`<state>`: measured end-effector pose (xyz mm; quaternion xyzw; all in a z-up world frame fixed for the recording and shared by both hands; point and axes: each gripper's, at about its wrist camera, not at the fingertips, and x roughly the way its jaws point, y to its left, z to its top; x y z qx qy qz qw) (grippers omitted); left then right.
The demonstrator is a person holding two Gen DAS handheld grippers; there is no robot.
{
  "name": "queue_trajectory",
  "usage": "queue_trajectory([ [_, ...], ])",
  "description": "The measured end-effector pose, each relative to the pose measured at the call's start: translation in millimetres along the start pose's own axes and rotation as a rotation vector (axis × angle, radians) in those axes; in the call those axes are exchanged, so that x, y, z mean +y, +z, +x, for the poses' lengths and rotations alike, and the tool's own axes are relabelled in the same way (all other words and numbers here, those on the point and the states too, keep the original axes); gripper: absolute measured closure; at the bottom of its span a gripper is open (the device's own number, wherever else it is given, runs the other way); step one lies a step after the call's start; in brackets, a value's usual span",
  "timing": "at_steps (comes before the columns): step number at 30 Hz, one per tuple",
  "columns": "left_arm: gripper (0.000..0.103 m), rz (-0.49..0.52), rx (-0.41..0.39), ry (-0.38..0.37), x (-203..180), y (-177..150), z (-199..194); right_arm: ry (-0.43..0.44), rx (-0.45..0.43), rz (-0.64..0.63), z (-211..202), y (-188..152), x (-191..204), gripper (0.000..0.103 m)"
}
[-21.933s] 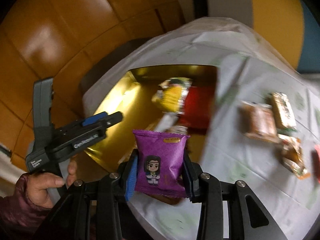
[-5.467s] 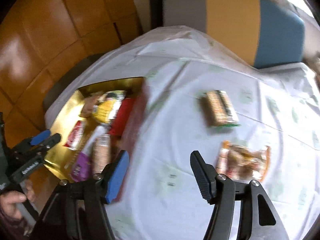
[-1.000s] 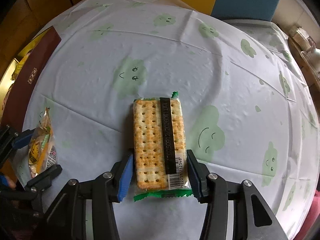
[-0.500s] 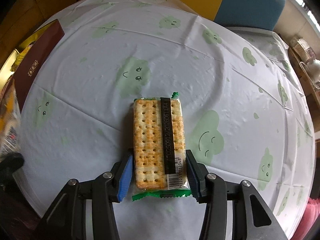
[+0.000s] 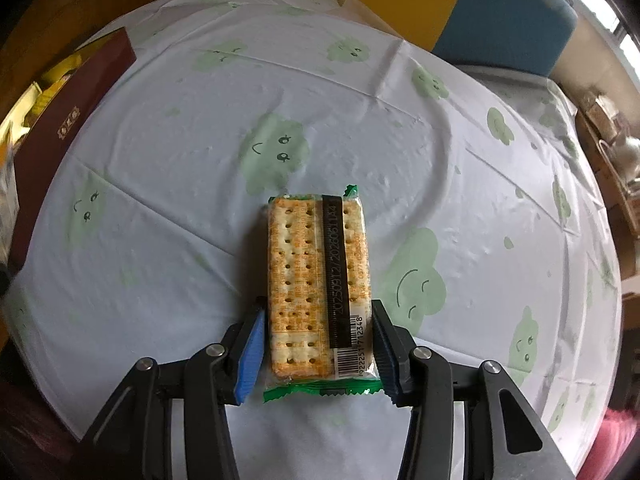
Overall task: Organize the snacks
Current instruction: 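Carry the seed bag into the gold tray and open the left gripper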
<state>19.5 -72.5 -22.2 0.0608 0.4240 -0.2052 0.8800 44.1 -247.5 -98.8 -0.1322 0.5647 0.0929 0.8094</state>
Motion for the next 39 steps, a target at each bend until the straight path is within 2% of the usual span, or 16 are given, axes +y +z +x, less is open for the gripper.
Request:
queue_trajectory([
  [5,0.048,-0.063,-0.016,0.001,25,1,-13,0.0,-0.002,-0.001,-1,-2,1,0.055],
  [8,0.048,-0.16,-0.032,0.011,58,3,-25,-0.002,-0.004,-0.003,0,-3,2,0.055],
  [14,0.048,-0.416,-0.081,0.109,150,-6,-60,-0.006,-0.006,-0.012,-1,-3,3,0.055],
  [18,0.048,-0.581,-0.096,0.182,206,-25,-78,-0.008,-0.006,-0.018,-1,-3,3,0.054],
  [21,0.048,-0.661,-0.09,0.181,229,-37,-80,-0.009,-0.006,-0.02,-1,-2,3,0.054],
  [25,0.048,-0.687,-0.063,0.138,235,-40,-68,-0.01,-0.007,-0.02,-2,-3,4,0.054],
  [30,0.048,-0.682,0.012,0.099,234,-37,-38,-0.01,-0.008,-0.02,-2,-3,4,0.054],
  [34,0.048,-0.686,0.051,0.118,239,-36,-17,-0.011,-0.008,-0.02,-2,-3,4,0.054],
  [39,0.048,-0.65,0.047,0.169,234,-36,-18,-0.009,-0.008,-0.019,-3,-3,4,0.054],
])
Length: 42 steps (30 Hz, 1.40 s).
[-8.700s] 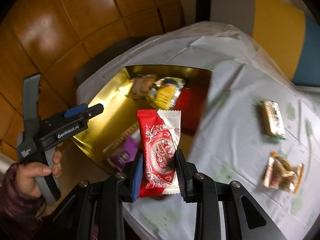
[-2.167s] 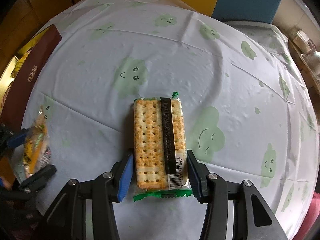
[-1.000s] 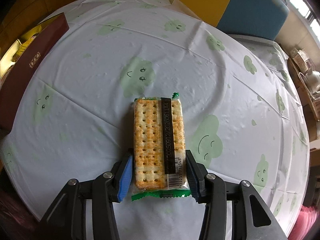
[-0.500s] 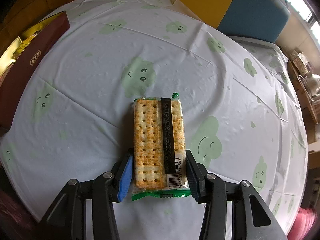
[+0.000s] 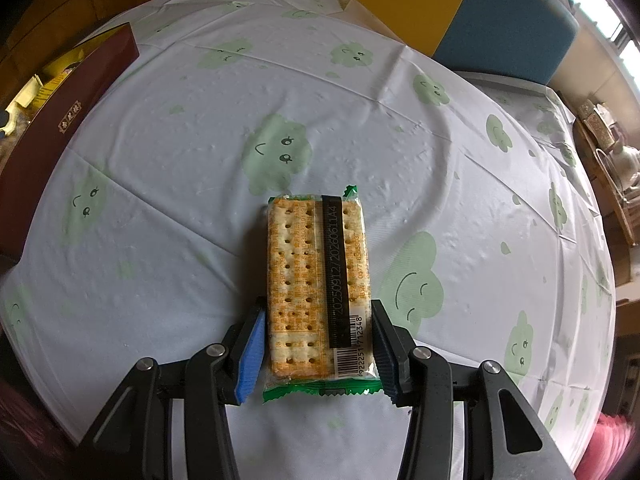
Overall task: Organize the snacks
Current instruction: 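Carry the seed bag into the gold tray and open the left gripper, then carry the saltine cracker pack into the gold tray and open the right gripper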
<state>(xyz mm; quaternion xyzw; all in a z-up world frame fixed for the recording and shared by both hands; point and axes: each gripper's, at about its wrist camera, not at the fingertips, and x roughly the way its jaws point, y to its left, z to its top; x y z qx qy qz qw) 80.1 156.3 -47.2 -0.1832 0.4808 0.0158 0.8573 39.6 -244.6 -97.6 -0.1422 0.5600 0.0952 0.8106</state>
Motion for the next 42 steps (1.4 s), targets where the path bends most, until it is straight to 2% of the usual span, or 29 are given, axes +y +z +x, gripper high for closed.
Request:
queue_trajectory([
  [7,0.048,0.076,-0.036,0.056,-5,-9,-6,-0.006,-0.003,-0.009,0,0,1,0.054],
  [11,0.048,0.076,-0.016,0.065,-7,-16,-1,-0.008,-0.004,-0.01,-1,-1,1,0.054],
  [18,0.048,0.116,-0.038,0.092,-23,-28,-9,-0.018,-0.011,-0.023,-2,-3,4,0.055],
  [22,0.048,0.139,-0.06,0.133,-29,-34,-17,-0.022,-0.012,-0.025,-3,-4,5,0.055],
  [32,0.048,0.18,-0.069,0.122,-41,-47,-26,-0.024,-0.016,-0.025,-4,-5,6,0.055],
  [42,0.048,0.203,-0.093,0.113,-44,-52,-34,0.009,0.006,0.012,-1,0,-5,0.055],
])
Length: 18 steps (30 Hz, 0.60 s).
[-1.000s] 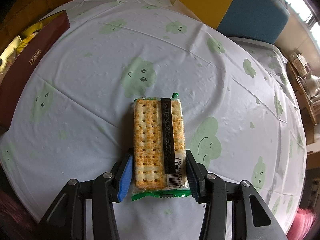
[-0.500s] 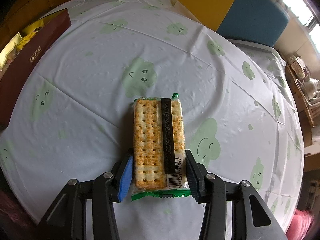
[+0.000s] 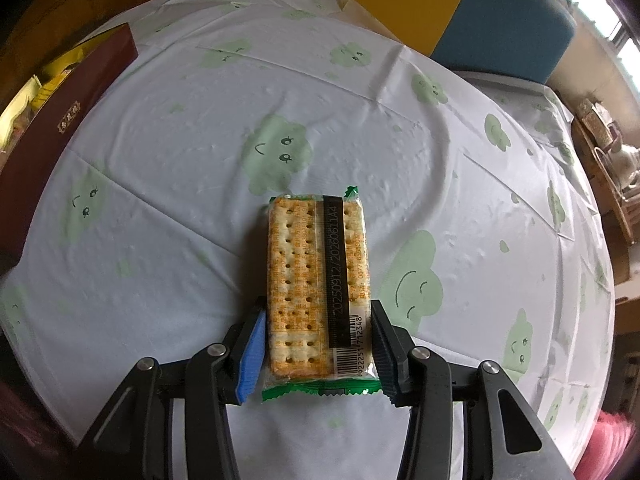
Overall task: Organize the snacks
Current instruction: 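Carry the saltine cracker pack into the gold tray and open the right gripper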
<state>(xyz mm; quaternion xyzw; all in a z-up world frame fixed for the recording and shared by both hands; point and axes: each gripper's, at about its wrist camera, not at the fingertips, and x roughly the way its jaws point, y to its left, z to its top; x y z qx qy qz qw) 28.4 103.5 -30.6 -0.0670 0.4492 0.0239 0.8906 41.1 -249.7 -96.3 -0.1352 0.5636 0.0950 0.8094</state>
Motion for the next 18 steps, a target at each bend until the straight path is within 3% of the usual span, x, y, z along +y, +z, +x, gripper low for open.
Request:
queue_trajectory([
  [9,0.048,-0.027,0.004,-0.012,9,-3,0,0.039,0.011,0.047,-4,12,-2,0.055],
  [18,0.048,-0.054,-0.014,-0.002,21,-1,-2,0.157,-0.1,0.014,-42,37,28,0.055],
])
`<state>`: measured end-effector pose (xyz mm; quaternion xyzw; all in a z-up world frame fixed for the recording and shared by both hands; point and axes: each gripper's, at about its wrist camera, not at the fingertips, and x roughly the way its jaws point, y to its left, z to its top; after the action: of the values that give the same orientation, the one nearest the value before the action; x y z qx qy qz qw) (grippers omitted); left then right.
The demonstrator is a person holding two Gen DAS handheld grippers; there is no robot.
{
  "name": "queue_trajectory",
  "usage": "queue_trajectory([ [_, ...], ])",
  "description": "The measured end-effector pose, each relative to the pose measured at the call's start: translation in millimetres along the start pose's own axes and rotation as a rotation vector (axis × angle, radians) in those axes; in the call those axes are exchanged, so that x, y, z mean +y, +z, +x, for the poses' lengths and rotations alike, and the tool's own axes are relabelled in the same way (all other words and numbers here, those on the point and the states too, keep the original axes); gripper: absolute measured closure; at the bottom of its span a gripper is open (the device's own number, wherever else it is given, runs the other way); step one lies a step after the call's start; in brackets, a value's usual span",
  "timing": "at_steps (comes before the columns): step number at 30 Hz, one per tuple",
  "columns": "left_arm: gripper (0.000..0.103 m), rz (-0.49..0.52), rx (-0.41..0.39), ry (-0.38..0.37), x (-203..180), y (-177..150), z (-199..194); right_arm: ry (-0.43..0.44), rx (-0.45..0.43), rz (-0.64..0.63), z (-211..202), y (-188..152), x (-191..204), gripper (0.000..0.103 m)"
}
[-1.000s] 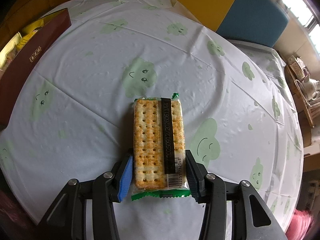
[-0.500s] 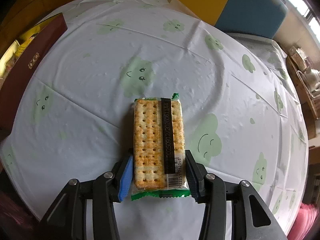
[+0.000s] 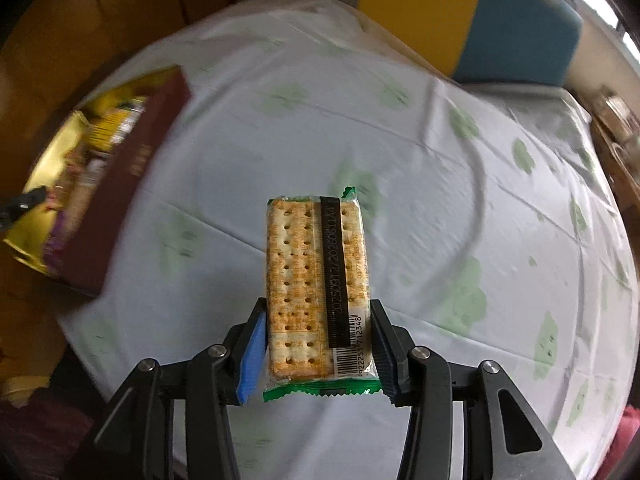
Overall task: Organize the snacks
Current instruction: 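Carry the saltine cracker pack into the gold tray and open the right gripper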
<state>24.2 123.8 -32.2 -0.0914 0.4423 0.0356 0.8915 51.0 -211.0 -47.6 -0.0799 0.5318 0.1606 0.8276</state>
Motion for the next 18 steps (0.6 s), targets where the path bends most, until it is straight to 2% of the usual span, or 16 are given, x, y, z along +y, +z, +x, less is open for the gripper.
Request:
queue_trajectory([
  [6,0.048,-0.068,-0.039,0.037,27,8,-8,0.118,-0.076,-0.076,-26,26,48,0.055],
  [11,0.048,-0.131,-0.07,0.08,55,14,-16,0.253,-0.134,-0.172,-44,45,109,0.055],
  [15,0.048,-0.156,-0.073,0.099,69,13,-18,0.334,-0.143,-0.259,-38,63,164,0.055],
  [18,0.048,-0.163,-0.063,0.098,72,11,-16,0.352,-0.127,-0.312,-25,63,200,0.055],
])
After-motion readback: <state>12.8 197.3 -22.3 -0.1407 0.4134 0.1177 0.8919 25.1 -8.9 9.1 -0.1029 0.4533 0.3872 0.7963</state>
